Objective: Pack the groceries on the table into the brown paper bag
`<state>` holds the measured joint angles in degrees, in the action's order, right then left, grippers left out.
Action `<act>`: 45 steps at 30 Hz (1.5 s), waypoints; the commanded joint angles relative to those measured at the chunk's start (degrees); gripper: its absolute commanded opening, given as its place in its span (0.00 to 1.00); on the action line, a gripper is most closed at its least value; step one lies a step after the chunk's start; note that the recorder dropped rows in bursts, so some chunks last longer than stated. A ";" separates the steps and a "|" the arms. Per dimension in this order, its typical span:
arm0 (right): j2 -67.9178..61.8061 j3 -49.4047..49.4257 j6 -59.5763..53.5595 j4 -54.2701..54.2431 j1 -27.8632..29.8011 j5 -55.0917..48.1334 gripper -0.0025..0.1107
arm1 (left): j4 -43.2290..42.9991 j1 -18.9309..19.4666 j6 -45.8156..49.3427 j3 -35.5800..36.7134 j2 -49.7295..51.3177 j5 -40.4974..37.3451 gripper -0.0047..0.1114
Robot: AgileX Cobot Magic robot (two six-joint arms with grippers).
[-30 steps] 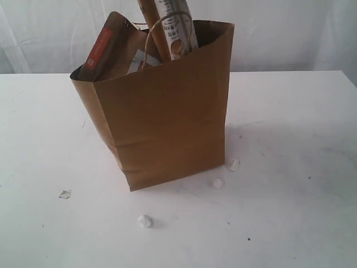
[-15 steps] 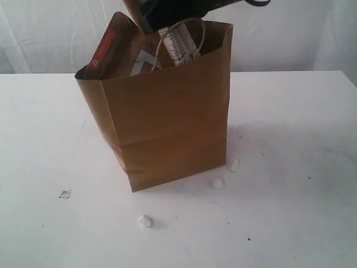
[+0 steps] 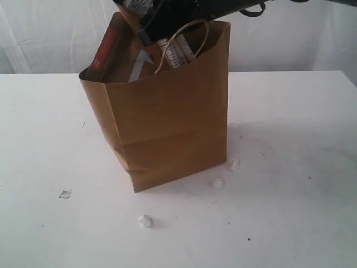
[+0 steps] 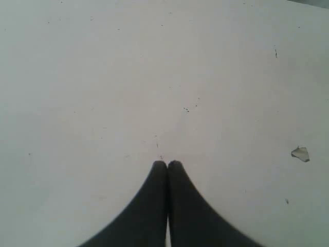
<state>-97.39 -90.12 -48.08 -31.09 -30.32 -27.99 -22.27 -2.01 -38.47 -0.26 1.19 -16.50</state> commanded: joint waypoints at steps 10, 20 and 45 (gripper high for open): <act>0.54 -0.43 -0.75 -0.37 0.86 3.73 0.25 | -0.43 -0.39 -0.20 0.26 -0.53 0.24 0.04; 0.54 -0.43 0.97 -0.21 0.86 1.65 0.48 | -0.43 -0.39 -0.20 0.26 -0.53 0.24 0.04; 3.80 -0.43 3.36 0.03 0.86 2.24 0.48 | -0.43 -0.39 -0.20 0.26 -0.53 0.24 0.04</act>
<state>-93.83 -90.12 -45.21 -31.18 -30.00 -26.00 -22.27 -2.01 -38.47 -0.26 1.19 -16.50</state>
